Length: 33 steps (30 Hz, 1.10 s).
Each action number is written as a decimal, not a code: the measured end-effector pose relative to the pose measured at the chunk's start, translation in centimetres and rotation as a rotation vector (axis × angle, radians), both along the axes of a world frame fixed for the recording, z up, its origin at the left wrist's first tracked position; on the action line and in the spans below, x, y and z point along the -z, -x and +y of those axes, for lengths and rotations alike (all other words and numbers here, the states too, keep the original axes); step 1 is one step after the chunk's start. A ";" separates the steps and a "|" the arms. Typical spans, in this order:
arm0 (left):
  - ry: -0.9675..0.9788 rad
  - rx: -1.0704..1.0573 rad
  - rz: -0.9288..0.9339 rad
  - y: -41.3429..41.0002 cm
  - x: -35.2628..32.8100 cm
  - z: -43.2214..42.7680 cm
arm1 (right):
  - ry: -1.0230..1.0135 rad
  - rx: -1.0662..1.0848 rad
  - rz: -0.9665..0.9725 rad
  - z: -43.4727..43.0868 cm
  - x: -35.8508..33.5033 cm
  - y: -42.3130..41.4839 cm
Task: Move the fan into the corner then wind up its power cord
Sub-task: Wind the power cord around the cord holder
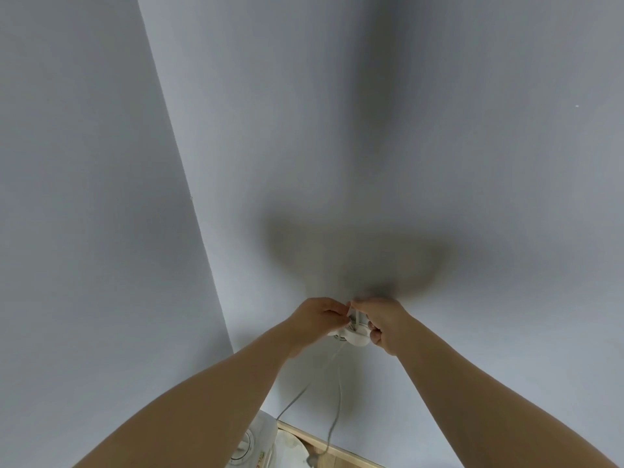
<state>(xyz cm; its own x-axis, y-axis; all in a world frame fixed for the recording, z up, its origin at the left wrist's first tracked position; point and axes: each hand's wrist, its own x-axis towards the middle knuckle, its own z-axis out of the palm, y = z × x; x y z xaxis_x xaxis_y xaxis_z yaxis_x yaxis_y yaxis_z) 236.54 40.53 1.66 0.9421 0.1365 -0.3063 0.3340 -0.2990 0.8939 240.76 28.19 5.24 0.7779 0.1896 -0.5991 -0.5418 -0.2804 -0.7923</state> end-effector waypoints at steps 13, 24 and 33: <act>-0.729 -0.041 -0.219 -1.0 0.7 2.8 | 0.330 -0.235 -0.052 -1.1 4.8 -1.2; -1.132 0.156 -0.123 -0.1 2.6 4.3 | 0.340 -0.322 -0.070 -0.9 5.6 -1.6; -0.798 0.022 0.197 -1.2 5.5 3.5 | 0.340 -0.324 -0.087 -1.0 5.9 -1.3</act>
